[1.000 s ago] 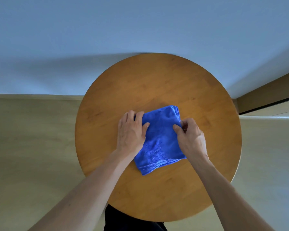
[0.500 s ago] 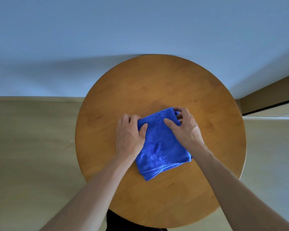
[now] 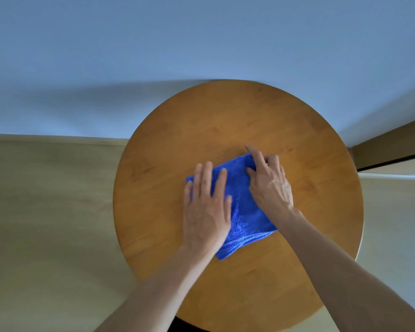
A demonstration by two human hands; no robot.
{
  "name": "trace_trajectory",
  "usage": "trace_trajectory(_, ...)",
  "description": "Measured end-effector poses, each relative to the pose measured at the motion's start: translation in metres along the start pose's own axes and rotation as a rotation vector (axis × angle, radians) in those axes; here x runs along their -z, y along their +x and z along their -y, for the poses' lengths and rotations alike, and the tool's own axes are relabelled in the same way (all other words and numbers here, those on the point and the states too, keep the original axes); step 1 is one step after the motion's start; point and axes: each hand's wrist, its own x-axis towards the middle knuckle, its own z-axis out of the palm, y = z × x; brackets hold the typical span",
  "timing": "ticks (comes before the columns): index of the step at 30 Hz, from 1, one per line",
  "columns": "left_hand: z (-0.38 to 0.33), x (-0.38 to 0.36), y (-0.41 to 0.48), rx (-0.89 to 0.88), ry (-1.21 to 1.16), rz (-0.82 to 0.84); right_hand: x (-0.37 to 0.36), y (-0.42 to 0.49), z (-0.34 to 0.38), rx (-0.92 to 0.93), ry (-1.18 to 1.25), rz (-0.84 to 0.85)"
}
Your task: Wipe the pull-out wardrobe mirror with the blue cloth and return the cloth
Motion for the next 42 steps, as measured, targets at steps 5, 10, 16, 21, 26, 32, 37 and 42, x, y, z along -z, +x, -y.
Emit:
trace_trajectory(5, 0.003, -0.017, -0.006, -0.035, 0.049, 0.099, -0.001, -0.009, -0.003, -0.127, 0.045, -0.022)
trace_trajectory(10, 0.02, -0.017, 0.017, -0.09, 0.071, 0.11, -0.01, -0.034, 0.011, 0.226, -0.259, -0.254)
trace_trajectory(16, 0.025, -0.022, 0.013, -0.114, 0.164, 0.121, -0.046, -0.049, 0.0, 0.307, -0.346, -0.041)
trace_trajectory(21, 0.025, -0.025, 0.013, -0.117, 0.173, 0.11, -0.047, -0.047, -0.012, 0.095, -0.375, -0.093)
trace_trajectory(26, 0.034, -0.025, 0.002, -0.1, 0.148, 0.087, -0.045, -0.051, -0.024, 0.019, -0.305, -0.118)
trace_trajectory(32, 0.048, -0.033, -0.007, -0.132, 0.156, 0.113, -0.04, -0.044, -0.046, 0.17, -0.176, -0.078)
trace_trajectory(37, 0.059, -0.023, 0.01, -0.175, 0.194, 0.167, -0.028, -0.043, -0.056, 0.217, -0.222, -0.011)
trace_trajectory(42, 0.062, -0.012, 0.018, -0.164, 0.212, 0.194, -0.032, -0.059, -0.046, 0.144, -0.239, -0.052)
